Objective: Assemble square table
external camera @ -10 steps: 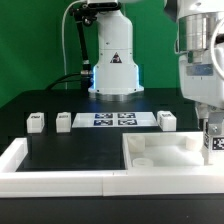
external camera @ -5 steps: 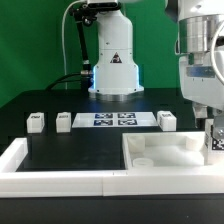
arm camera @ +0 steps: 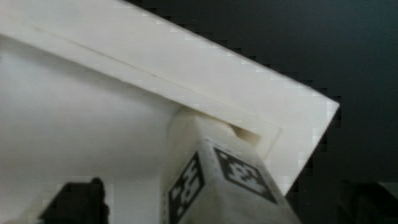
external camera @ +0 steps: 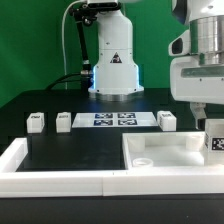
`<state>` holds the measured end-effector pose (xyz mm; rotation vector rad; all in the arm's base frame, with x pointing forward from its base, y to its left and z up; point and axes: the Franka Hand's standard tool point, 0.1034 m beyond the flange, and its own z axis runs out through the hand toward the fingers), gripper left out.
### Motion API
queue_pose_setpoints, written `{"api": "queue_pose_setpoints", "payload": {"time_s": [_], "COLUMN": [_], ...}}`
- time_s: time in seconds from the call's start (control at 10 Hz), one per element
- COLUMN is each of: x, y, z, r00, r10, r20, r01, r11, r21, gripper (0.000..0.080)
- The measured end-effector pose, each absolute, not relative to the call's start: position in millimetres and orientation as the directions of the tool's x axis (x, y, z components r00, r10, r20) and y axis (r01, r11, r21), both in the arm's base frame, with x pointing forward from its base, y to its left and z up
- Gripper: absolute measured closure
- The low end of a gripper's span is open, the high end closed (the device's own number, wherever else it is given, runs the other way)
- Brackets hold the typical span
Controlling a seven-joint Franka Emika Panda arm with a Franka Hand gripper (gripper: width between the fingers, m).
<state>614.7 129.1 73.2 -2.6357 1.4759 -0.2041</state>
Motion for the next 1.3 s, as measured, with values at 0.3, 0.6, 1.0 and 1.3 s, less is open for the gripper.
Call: {"api": "queue_pose_setpoints", "payload": {"time_s": [0.3, 0.6, 1.0, 1.3], "x": [615.6, 614.3, 616.5, 624.7], "y": [127.4, 129.4, 120.8, 114.1], "z": [73.6, 72.9, 72.6, 78.1], "r00": [0.733, 0.853, 0.957, 0.979], "r10": [-0.672, -0.506, -0.243, -0.111], "r20": [0.107, 0.133, 0.159, 0.170], "r01": [-0.658, -0.495, -0.238, -0.110], "r11": [-0.740, -0.862, -0.970, -0.994], "r21": [-0.141, -0.106, -0.049, -0.018], "gripper": [0.0151, 0.0151, 0.0151, 0.0151]}}
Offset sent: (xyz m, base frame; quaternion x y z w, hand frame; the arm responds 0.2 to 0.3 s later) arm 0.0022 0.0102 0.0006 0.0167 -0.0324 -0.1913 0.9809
